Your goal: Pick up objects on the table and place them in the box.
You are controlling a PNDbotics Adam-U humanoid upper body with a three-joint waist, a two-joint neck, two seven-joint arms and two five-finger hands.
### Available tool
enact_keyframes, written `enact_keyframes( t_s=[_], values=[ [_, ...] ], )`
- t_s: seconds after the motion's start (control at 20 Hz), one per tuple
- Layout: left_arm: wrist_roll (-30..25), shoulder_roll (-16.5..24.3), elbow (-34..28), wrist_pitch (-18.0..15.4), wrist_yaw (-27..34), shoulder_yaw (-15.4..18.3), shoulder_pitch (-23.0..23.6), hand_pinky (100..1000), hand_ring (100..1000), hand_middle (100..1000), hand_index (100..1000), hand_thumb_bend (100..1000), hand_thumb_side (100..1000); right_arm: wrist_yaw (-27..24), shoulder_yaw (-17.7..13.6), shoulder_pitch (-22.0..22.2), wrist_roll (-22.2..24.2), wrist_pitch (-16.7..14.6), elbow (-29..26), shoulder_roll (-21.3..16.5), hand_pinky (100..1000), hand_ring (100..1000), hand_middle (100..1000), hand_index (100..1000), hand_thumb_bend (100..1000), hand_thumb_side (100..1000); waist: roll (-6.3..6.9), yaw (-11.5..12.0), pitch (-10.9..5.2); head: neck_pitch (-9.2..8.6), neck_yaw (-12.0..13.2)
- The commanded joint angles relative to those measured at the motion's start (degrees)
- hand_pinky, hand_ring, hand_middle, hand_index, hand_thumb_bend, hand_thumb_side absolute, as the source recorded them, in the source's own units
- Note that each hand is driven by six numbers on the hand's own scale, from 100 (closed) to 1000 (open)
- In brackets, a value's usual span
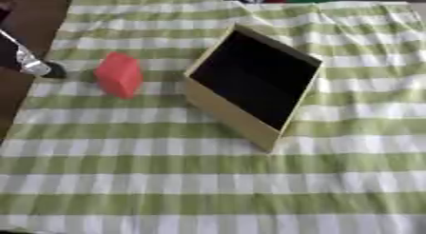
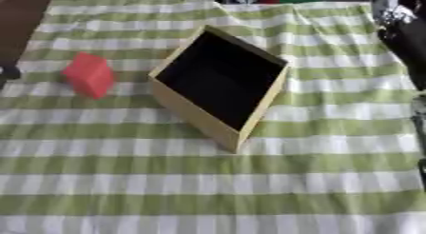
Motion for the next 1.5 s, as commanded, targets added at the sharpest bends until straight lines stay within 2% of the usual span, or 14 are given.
enact_keyframes(
  t_s=[0.05, 0.3, 0.4, 0.65, 0.95, 1.0, 1.3, 1.5],
  values=[
    [-3.7, 0.1, 2.3, -1.1, -1.1, -0.5, -2.4, 833, 880, 869, 961, 747, 153, 0.0, -0.2, -0.5, 0.2, 0.0, -1.1, -1.3, 906, 767, 690, 880, 100, 474, 0.16, -0.1, -1.38, -0.37, 0.1],
    [-8.8, -2.1, 7.1, -2.3, -2.9, -2.8, -6.2, 848, 894, 904, 1000, 823, 100, 0.0, -0.1, -0.4, 0.4, 0.0, -1.1, -1.2, 906, 767, 689, 879, 100, 476, 0.19, -0.2, -1.43, -0.53, 0.3],
    [-10.1, -3.1, 9.2, -2.6, -3.9, -3.7, -7.6, 861, 900, 915, 1000, 828, 100, 0.0, 0.0, -0.3, 0.5, 0.1, -1.1, -1.2, 907, 767, 689, 879, 100, 477, 0.22, -0.2, -1.4, -0.56, 0.4],
    [-10.6, -5.0, 13.9, -3.2, -5.5, -5.7, -9.8, 875, 918, 942, 1000, 841, 100, 0.0, 0.0, -0.3, 0.8, 0.2, -1.1, -1.1, 907, 767, 689, 879, 100, 479, 0.3, -0.3, -1.33, -0.52, 0.5],
    [-10.6, -5.5, 15.3, -3.9, -6.5, -6.1, -10.4, 877, 919, 944, 1000, 844, 100, 0.1, 0.0, -0.2, 0.9, 0.3, -1.1, -1.1, 907, 767, 689, 879, 100, 480, 0.3, -0.3, -1.32, -0.49, 0.5],
    [-10.6, -5.8, 15.6, -3.8, -6.4, -6.2, -10.7, 903, 907, 936, 1000, 765, 100, 0.0, 0.2, -0.3, 1.0, 0.3, -1.1, -1.0, 908, 767, 689, 880, 100, 489, 0.28, -0.5, -1.14, -0.57, 0.8],
    [-10.6, -11.5, 23.0, 0.4, -7.2, -7.9, -15.0, 902, 911, 964, 1000, 774, 100, -0.3, 0.5, -0.4, 1.5, 0.5, -1.1, -0.6, 909, 767, 689, 881, 100, 494, 0.37, -0.7, -0.73, -0.68, 1.2],
    [-10.6, -13.8, 27.9, 0.5, -8.3, -7.5, -17.1, 906, 905, 939, 1000, 749, 100, -0.4, 0.5, -0.3, 1.7, 0.5, -1.1, -0.5, 909, 767, 689, 881, 100, 496, 0.37, -0.8, -0.68, -0.79, 1.3]
  ],
)
